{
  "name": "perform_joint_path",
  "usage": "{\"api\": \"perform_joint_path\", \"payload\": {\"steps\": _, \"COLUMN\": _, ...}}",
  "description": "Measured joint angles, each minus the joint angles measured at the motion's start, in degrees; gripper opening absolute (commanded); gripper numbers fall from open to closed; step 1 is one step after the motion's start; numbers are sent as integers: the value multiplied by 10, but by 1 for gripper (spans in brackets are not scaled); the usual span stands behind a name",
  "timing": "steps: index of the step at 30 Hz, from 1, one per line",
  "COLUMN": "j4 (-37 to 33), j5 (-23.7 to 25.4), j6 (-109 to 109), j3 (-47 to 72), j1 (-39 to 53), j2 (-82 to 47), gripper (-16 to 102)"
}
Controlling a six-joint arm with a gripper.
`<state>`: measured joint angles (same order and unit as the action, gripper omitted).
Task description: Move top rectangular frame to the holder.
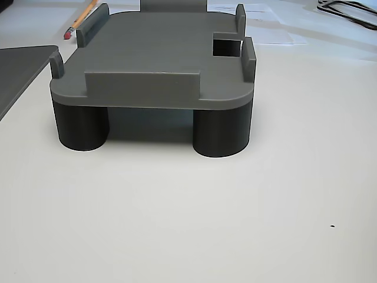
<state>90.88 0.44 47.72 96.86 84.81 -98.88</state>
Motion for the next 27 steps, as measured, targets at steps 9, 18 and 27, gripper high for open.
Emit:
{"api": "perform_joint_path", "payload": {"steps": 9, "j4": -5, "j5": 5, "j6": 21, "j3": -120, "j1": 29, "j2": 152, "gripper": 98}}
{"api": "perform_joint_path", "payload": {"steps": 18, "j4": -11, "j5": -10, "j6": 23, "j3": -117, "j1": 29, "j2": 192, "gripper": 99}}
{"api": "perform_joint_path", "payload": {"steps": 27, "j4": -11, "j5": -25, "j6": 47, "j3": -117, "j1": 34, "j2": 202, "gripper": 94}}
